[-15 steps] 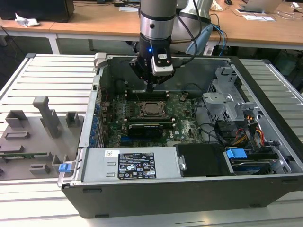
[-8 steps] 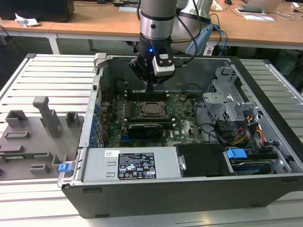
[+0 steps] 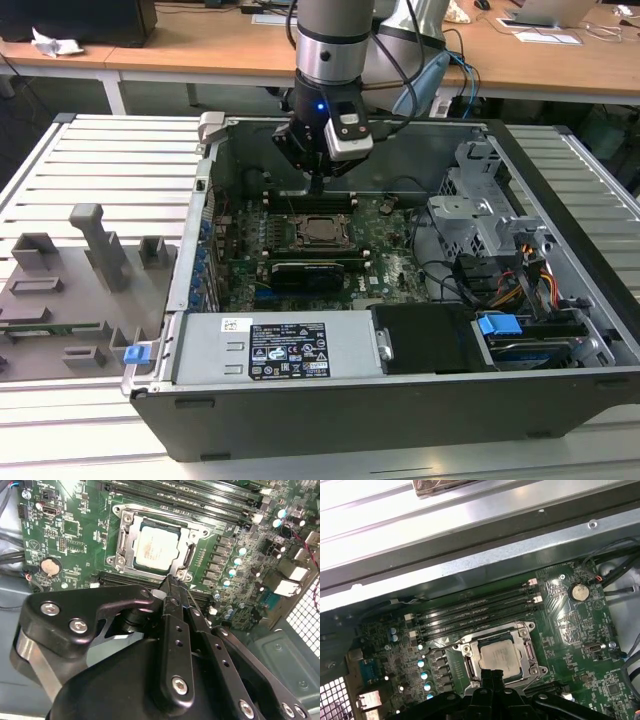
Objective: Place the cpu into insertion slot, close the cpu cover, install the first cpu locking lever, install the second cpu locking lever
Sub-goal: 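Install the first cpu locking lever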
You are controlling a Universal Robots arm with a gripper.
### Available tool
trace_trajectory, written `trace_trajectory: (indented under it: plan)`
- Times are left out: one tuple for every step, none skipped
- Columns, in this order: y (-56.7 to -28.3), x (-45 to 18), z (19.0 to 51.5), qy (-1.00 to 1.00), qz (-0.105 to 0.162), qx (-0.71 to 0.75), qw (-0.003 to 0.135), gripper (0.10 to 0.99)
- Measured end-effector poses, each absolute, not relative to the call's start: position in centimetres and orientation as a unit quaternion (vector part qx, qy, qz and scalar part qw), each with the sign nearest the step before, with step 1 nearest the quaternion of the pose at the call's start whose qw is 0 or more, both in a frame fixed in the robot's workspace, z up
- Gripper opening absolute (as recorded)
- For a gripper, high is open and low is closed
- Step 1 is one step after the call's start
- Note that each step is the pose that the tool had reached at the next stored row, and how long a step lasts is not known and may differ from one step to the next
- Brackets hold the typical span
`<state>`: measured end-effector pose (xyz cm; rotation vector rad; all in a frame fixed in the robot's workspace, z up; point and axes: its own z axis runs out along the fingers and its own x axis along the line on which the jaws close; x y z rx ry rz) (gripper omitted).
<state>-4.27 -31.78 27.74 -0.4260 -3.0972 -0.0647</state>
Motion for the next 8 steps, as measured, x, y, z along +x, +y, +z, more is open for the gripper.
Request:
trace_trajectory:
  plan:
    - [-31.78,-4.27,27.74,-0.991,-0.021,-0.131,0.007,0.106]
    - [-31.78,-4.27,27.74,-0.992,-0.021,-0.126,0.007,0.106]
    - [-31.78,-4.27,27.74,-0.992,-0.021,-0.122,0.008,0.106]
    - [-31.78,-4.27,27.73,-0.993,-0.021,-0.12,0.008,0.106]
    - [-31.78,-4.27,27.73,-0.993,-0.021,-0.117,0.008,0.106]
    - [-31.78,-4.27,27.73,-0.994,-0.021,-0.11,0.008,0.106]
    - [-31.78,-4.27,27.74,-0.994,-0.021,-0.106,0.008,0.106]
    - [-31.78,-4.27,27.74,-0.995,-0.02,-0.1,0.008,0.106]
